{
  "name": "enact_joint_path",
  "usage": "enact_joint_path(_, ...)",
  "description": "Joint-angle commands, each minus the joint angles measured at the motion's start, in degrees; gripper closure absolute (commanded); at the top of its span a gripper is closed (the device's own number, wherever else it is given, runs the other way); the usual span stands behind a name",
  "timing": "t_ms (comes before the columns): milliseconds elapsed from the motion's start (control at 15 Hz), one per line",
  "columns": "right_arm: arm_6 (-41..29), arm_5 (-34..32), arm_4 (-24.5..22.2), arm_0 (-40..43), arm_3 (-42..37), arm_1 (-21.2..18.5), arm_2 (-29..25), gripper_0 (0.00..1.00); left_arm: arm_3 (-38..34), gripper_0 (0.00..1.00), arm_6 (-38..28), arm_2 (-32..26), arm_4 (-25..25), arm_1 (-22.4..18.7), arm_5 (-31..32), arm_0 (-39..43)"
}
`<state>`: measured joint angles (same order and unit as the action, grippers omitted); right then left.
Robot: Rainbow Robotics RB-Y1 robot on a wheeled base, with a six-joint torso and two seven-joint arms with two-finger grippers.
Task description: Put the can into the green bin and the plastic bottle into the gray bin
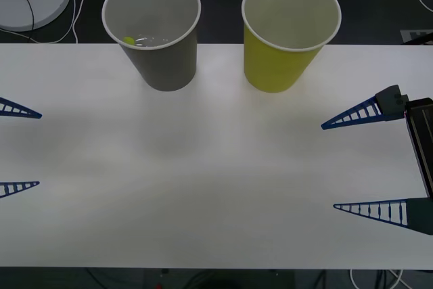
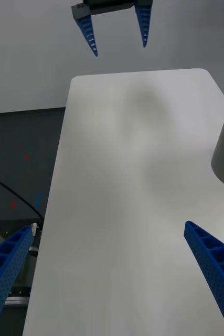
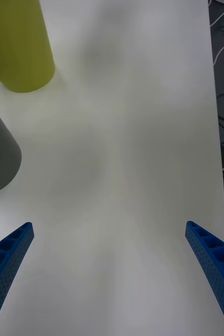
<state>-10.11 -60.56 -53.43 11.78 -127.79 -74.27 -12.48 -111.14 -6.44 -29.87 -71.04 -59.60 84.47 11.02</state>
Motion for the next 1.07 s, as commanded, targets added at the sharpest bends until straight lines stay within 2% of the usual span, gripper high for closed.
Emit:
enact_joint_path(67, 0.00, 0.00, 0.00, 0.00, 0.00, 0.00, 0.00, 0.00, 0.04, 0.00, 3.45, -0.72, 2.31, 0.01, 0.26, 2.78)
enact_joint_path(1067, 0.00, 0.00, 0.00, 0.00, 0.00, 0.00, 0.00, 0.00, 2.68, 0.00, 3.63, 0.42, 4.16, 1.41, 1.23, 2.95)
